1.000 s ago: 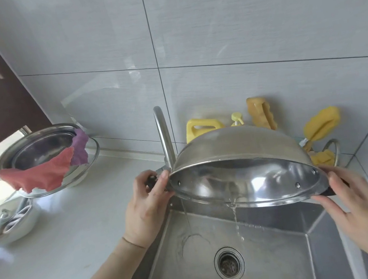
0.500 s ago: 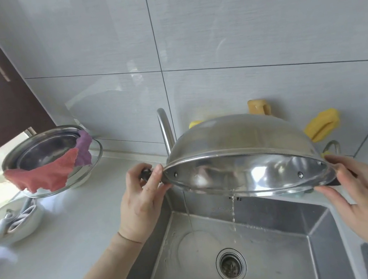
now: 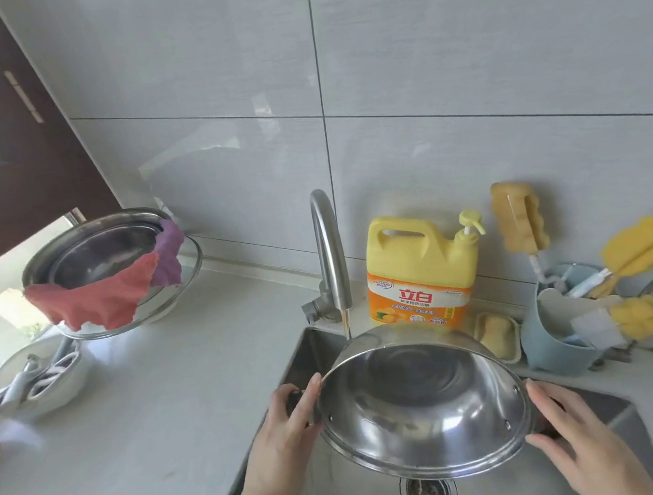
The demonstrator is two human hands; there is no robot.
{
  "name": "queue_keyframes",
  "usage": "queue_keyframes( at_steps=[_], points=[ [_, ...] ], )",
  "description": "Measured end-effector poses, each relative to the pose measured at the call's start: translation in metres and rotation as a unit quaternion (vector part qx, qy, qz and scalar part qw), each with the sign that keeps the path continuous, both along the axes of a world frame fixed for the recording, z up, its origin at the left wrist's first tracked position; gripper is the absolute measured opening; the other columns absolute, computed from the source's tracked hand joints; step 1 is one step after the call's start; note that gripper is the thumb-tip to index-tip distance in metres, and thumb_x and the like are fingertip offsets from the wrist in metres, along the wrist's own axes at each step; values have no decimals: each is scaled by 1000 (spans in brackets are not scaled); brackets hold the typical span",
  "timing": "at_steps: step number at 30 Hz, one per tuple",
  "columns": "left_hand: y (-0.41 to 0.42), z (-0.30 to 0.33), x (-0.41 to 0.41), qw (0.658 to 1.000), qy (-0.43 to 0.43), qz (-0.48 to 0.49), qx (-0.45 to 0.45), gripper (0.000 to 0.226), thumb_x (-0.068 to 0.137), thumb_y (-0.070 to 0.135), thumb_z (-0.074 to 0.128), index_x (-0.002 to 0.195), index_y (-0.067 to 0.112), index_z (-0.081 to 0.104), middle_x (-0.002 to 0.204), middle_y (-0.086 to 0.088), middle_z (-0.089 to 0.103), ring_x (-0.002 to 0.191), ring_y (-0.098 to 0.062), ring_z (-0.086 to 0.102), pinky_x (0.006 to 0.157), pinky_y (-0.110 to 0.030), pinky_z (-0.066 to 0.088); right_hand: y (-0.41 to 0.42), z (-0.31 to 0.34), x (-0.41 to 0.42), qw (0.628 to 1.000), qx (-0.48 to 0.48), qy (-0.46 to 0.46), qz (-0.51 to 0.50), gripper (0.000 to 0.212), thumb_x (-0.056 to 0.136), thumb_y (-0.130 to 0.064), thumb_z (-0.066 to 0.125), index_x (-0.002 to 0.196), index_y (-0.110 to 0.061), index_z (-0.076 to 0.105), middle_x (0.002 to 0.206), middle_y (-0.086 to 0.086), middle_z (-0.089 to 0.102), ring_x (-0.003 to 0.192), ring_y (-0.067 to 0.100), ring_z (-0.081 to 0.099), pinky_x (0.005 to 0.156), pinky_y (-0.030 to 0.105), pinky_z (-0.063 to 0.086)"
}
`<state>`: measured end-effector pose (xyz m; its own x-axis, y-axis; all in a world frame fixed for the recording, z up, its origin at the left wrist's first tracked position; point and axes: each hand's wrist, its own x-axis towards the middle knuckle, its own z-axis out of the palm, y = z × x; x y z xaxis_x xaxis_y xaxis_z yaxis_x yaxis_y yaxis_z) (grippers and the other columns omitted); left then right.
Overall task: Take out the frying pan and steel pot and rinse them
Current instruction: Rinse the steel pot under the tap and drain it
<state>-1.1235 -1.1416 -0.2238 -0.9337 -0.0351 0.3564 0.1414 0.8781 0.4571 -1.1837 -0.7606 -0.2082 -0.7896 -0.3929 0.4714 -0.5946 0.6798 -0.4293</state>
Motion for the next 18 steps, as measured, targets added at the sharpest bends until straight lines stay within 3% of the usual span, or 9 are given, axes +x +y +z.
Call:
queue_keyframes(
  at_steps=[2,5,9,12,14,18],
  points=[
    [-9,-3,-5,1000,-6,17,-3,119,57,4,90,147,44,23,108,0,43,61,-18,59,44,-24,46,-9,-2,-9,1000,3,-10,-1,51,97,-58,31,142,-35,33,138,-16,39,116,-3,47,82,17,43],
    [-26,-8,-9,1000,-8,27,2,123,54,0,91,147,44,22,107,-1,43,59,-18,59,45,-24,47,-26,-2,-23,999,17,-26,23,57,96,-55,36,149,-43,22,141,-22,33,112,3,50,88,11,36],
    [-48,-13,-3,998,-9,54,26,103,63,10,89,141,42,29,107,-1,44,60,-14,62,42,-28,51,-49,-8,-36,997,37,-41,61,55,100,-50,31,151,-39,17,134,-7,43,114,8,50,100,3,26],
    [-66,-10,10,997,-11,75,30,52,93,52,49,140,40,33,109,-3,46,63,-7,63,46,-29,53,-66,-11,-43,993,46,-54,90,56,99,-44,37,152,-38,19,136,-6,43,120,7,48,102,5,28],
    [-77,-8,19,996,-1,84,17,52,95,62,33,138,34,37,109,-6,48,68,-2,60,47,-27,52,-79,-12,-46,991,53,-55,107,64,95,-36,46,152,-37,18,138,-7,42,122,5,47,102,7,31],
    [-93,-5,31,995,46,90,9,51,96,60,33,136,30,39,107,-11,49,79,-4,54,46,-28,50,-104,-13,-48,989,47,-43,136,70,91,-27,53,152,-37,19,139,-8,42,122,5,47,94,14,43]
  ],
)
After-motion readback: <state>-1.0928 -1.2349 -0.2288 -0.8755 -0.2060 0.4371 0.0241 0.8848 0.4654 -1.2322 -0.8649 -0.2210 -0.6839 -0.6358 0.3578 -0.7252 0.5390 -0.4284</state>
